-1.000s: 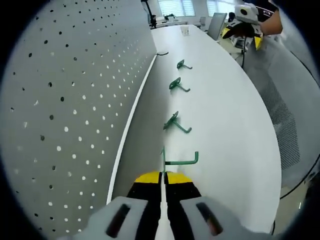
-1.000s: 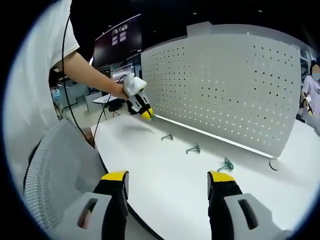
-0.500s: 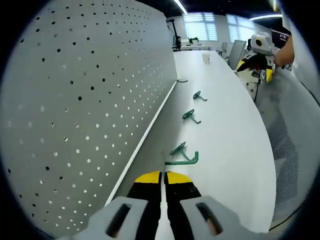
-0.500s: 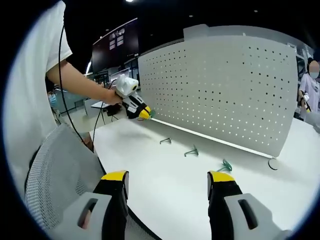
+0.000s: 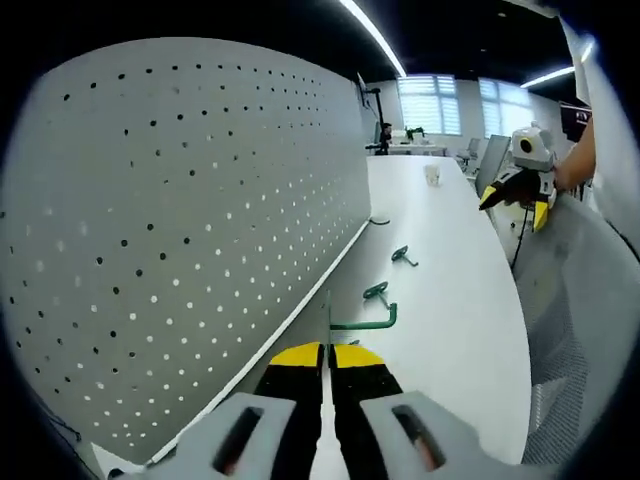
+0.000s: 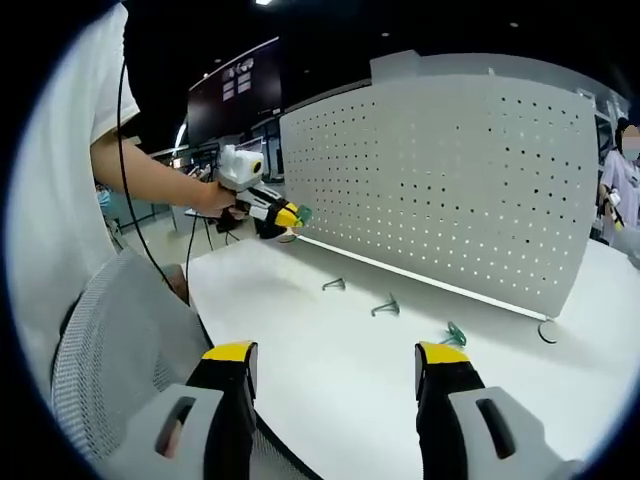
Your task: Insert the hook assembly into the mounting plate slot until the hook locks in place.
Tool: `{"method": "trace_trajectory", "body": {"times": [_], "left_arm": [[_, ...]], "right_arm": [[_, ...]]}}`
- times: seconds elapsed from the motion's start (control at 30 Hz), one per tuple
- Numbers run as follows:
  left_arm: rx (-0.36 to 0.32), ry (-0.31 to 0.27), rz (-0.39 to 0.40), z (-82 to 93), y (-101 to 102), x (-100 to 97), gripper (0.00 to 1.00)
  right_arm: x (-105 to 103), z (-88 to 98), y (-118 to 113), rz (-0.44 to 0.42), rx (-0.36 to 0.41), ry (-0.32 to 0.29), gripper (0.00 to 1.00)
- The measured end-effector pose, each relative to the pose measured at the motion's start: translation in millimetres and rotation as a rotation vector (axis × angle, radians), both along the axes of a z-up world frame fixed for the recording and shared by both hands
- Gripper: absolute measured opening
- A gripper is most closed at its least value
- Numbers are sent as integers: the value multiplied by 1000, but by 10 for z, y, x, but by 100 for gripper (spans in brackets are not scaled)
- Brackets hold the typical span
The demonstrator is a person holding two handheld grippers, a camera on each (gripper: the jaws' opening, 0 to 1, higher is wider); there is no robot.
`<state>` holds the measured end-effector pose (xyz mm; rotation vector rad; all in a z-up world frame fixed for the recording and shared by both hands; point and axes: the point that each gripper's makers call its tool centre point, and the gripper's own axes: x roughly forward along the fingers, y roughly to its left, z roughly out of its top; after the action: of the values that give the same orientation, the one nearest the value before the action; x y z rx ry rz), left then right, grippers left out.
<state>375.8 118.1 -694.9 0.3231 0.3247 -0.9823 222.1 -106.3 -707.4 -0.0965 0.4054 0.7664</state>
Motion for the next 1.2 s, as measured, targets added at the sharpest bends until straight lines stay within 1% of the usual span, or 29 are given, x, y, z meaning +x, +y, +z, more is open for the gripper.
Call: {"method": "trace_trajectory", "body": {"times": [0.07, 0.13, 0.17, 0.23, 0.33, 0.43, 0.47, 0.57, 0.67, 0.87, 0.9, 0.97, 1.0, 1.07, 1.13, 1.2], "left_arm": [[6, -10, -2, 10, -34, -57, 1], [-20, -14, 4, 65, -87, -104, 1], [-47, -15, 10, 99, -116, -129, 1], [-61, -22, 20, 127, -133, -169, 1], [-121, -17, 45, 195, -158, -211, 1], [-140, -28, 57, 237, -164, -259, 1], [-164, -21, 68, 264, -167, -280, 1], [-199, -26, 94, 347, -158, -325, 1], [-264, -44, 115, 480, -186, -389, 1], [-284, -81, 116, 590, -244, -498, 2], [-310, -86, 122, 650, -251, -508, 2], [-341, -94, 131, 727, -263, -520, 2], [-331, -103, 139, 736, -262, -523, 2], [-348, -112, 144, 787, -272, -544, 2], [-365, -111, 171, 833, -249, -563, 2], [-338, -122, 168, 827, -245, -595, 2]], "right_arm": [[3, 10, -2, -1, 1, -6, 62], [4, 8, -6, -3, 1, -6, 62], [7, 15, -6, -5, 4, -8, 62], [6, 18, -5, -5, 4, -9, 62], [2, 20, -4, -2, 3, -12, 62], [3, 19, -1, 0, 1, -13, 62], [2, 20, 0, 0, 1, -14, 62], [-2, 22, 12, 6, -13, -23, 62], [-2, 21, 11, 10, -15, -25, 62], [2, 29, 7, 5, -7, -26, 62], [0, 28, 11, 8, -8, -26, 62], [1, 29, 13, 8, -8, -26, 62], [1, 32, 15, 8, -4, -26, 62], [4, 33, 11, 6, -3, -24, 62], [5, 36, 12, 7, -7, -29, 62], [6, 37, 12, 6, -5, -29, 62]]}}
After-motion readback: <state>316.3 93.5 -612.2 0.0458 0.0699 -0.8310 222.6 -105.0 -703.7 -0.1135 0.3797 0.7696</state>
